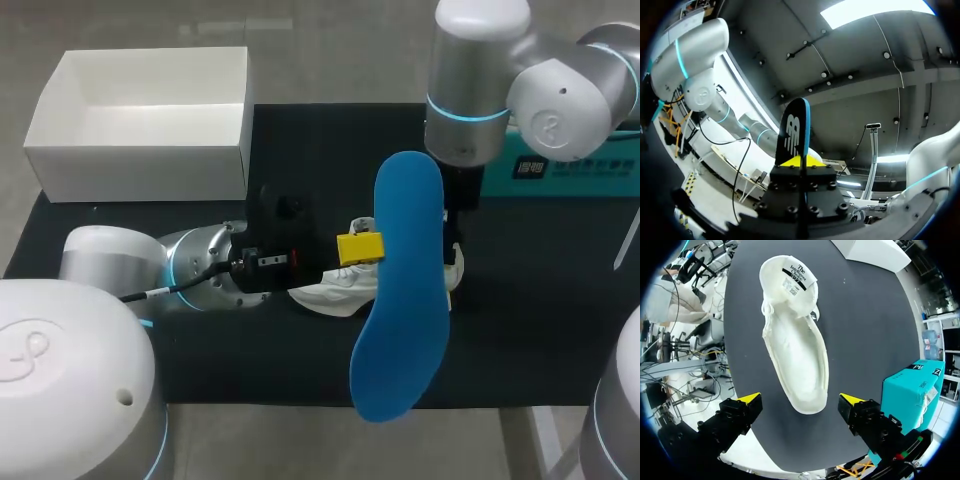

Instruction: Take the shoe out of the shoebox, open the shoe tongue, remove and reinsert the insole, then place the shoe into the shoebox

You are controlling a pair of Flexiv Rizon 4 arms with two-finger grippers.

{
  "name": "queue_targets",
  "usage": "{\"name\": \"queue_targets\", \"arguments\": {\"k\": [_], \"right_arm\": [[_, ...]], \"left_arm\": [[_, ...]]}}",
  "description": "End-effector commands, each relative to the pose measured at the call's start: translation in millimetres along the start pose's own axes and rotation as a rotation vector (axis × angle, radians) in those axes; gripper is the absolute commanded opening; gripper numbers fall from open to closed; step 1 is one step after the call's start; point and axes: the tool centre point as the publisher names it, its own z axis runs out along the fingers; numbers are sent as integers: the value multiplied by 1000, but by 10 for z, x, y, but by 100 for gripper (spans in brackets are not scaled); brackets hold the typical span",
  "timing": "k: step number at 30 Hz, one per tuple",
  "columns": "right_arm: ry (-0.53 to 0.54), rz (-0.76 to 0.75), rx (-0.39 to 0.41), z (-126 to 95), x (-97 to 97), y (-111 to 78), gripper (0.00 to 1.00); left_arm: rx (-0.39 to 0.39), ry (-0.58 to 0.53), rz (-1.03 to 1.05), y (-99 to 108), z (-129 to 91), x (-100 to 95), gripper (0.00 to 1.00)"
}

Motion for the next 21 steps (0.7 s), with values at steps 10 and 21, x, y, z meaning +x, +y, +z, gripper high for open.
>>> {"name": "queue_targets", "arguments": {"k": [10, 21], "right_arm": [[-2, 0, 0, 1, 4, -7, 100], [-12, -14, 49, 153, -102, 14, 100]], "left_arm": [[2, 1, 1, 6, -4, -1, 0], [2, 1, 1, 6, -4, -1, 0]]}}
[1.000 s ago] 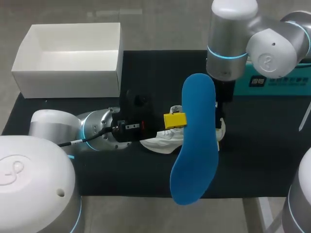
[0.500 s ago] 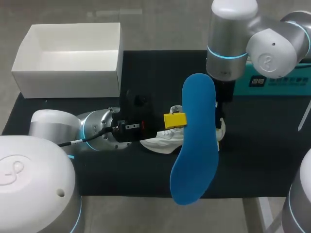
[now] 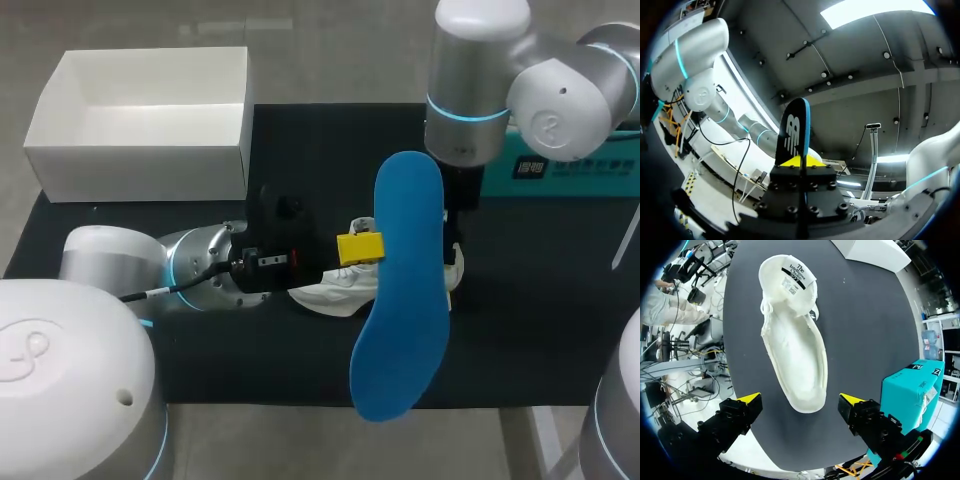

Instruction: Take the shoe out of the shoebox, open the shoe tongue, remove and reinsert the insole, then place the shoe into the shoebox

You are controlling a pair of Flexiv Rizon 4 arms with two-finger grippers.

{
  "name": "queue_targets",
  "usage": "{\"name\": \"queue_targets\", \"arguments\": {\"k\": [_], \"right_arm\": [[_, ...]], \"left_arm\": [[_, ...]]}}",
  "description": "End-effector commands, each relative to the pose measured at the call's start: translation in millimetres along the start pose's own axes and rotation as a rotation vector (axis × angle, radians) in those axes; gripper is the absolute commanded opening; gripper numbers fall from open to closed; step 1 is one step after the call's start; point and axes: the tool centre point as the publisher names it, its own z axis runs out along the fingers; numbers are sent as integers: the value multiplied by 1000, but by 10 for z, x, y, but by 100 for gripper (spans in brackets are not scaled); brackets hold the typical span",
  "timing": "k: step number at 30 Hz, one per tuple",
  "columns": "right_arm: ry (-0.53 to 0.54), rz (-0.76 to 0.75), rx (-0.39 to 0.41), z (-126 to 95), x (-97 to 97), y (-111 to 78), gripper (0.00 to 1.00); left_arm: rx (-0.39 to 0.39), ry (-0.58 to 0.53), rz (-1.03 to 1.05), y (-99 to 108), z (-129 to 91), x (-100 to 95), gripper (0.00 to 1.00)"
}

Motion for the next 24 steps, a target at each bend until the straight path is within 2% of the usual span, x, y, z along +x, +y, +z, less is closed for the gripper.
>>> {"name": "queue_targets", "arguments": {"k": [1, 4, 6, 9, 13, 18, 21, 24], "right_arm": [[-3, -3, 33, 175, -105, 51, 100], [8, 35, 34, 242, -180, 49, 100], [-21, 27, 14, 230, -207, 76, 100], [-49, 41, 43, 239, -270, 125, 100], [-36, 35, -5, 244, -402, 182, 100], [-43, -20, -28, 196, -486, 349, 100], [-33, -34, -36, 301, -478, 471, 100], [-47, -44, -6, 416, -447, 622, 100]], "left_arm": [[2, 1, 1, 6, -4, -1, 0], [2, 1, 1, 6, -4, -1, 0], [2, 1, 1, 6, -4, -1, 0], [2, 1, 1, 6, -4, -1, 0], [2, 1, 1, 6, -4, -1, 0], [2, 1, 1, 6, -4, -1, 0], [2, 1, 1, 6, -4, -1, 0], [2, 1, 1, 6, -4, -1, 0]]}}
